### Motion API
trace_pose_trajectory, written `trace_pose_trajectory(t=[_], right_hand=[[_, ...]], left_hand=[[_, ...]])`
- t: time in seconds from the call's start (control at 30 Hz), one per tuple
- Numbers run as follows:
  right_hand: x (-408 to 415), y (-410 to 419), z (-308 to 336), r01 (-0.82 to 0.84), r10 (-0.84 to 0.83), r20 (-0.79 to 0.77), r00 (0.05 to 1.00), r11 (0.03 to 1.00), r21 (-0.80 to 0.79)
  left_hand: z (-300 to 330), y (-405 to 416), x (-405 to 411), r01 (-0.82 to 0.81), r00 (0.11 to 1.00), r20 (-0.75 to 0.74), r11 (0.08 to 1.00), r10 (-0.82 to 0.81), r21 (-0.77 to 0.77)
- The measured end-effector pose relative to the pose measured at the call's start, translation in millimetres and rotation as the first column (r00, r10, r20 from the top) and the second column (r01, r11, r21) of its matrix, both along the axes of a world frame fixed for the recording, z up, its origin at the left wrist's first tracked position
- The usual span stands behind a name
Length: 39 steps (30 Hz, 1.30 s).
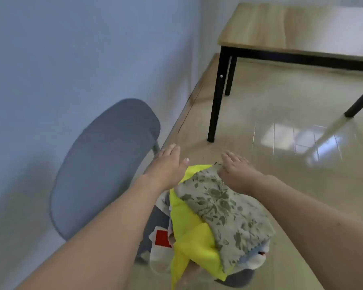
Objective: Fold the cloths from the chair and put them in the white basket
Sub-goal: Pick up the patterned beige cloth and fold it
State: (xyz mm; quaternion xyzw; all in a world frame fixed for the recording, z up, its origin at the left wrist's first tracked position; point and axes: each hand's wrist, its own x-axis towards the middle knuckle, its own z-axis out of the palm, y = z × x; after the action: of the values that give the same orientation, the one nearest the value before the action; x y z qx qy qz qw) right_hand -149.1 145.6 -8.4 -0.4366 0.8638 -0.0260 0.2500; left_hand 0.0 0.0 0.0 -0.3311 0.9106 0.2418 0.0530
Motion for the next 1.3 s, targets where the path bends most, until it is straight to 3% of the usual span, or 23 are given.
trace_pose_trajectory(t=[0.2,0.5,0.6,0.73,0.93,1.2,1.3], right_hand=[[-17.7,-6.6,-77.7,0.174,-0.155,0.121,0.98,0.971,-0.166],[-49.6,-31.5,-127.4,0.126,-0.108,0.087,0.99,0.966,-0.225],[-48.3,-38.4,-131.0,0.006,0.004,0.049,0.999,0.98,-0.197],[-43.7,-48.7,-128.9,-0.063,0.074,0.04,0.996,0.973,-0.223],[-51.8,-52.0,-122.2,-0.091,0.071,-0.145,0.987,0.986,-0.141],[-41.9,-3.3,-56.5,-0.232,0.111,-0.472,0.874,0.951,-0.204],[-24.5,22.1,-21.2,-0.261,0.146,-0.459,0.877,0.945,-0.198]], left_hand=[[-91.1,3.8,-10.2,-0.056,0.998,0.018,0.989,0.054,0.136],[-126.5,-5.6,-37.4,-0.072,0.994,0.093,0.994,0.064,0.084],[-131.0,-5.2,-37.6,-0.079,0.997,0.021,0.991,0.077,0.106],[-126.0,-0.4,-35.4,-0.068,0.975,-0.2,0.985,0.099,0.157],[-112.9,2.1,-33.0,0.012,0.919,-0.384,0.964,0.095,0.267],[-78.7,13.0,-13.6,-0.131,0.865,-0.425,0.938,0.266,0.321],[-52.5,33.4,4.6,-0.161,0.838,-0.461,0.94,0.292,0.302]])
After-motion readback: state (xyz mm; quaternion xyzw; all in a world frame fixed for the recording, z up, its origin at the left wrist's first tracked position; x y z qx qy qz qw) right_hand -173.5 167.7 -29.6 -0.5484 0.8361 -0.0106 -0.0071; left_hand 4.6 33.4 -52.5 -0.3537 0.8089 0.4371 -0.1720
